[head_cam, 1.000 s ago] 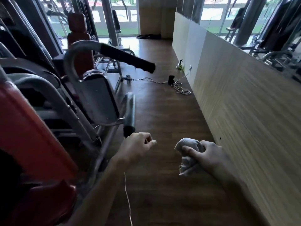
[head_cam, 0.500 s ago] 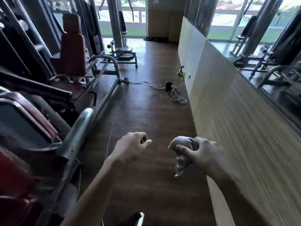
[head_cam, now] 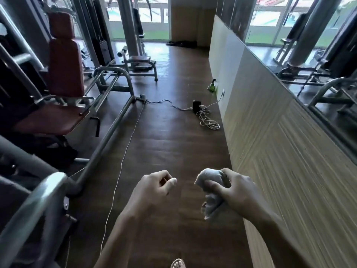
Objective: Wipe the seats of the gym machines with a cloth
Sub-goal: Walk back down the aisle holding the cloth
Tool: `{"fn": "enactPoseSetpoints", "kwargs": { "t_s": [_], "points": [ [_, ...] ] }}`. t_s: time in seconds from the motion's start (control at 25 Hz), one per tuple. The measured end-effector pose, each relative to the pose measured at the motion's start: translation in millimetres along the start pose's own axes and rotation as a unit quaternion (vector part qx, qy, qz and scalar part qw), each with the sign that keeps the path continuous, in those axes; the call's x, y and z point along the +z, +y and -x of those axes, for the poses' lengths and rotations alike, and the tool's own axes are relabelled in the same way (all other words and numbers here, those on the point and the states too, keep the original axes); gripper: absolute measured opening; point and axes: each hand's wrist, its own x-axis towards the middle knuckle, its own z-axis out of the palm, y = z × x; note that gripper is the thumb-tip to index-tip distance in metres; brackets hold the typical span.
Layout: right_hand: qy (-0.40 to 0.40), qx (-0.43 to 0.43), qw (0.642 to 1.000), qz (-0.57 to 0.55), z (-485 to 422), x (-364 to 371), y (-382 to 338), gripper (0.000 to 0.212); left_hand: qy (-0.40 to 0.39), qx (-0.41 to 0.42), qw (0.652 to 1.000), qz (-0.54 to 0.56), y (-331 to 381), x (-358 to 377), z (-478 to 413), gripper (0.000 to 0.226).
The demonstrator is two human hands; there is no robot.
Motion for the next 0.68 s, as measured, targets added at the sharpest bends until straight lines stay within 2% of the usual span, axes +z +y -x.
{"fn": "enactPoseSetpoints", "kwargs": {
  "t_s": [0.12,0.28,0.68],
  "points": [
    [-0.002,-0.017,0.998,-0.052,-83.5,-3.9,-5.9,0.027,0.000,-0.003,1.000,0.005,-2.5,-18.7,-78.5,0.019],
    [-0.007,-0.066,0.995,-0.075,-191.3,-8.6,-27.5,0.042,0.024,0.002,0.999,0.031,-7.8,-59.1,-182.9,0.019],
    [0.011,-0.136,0.990,-0.045,-544.7,-30.5,-51.1,0.032,0.059,-0.002,0.998,0.025,-7.5,-108.6,-509.7,0.023]
  ]
}}
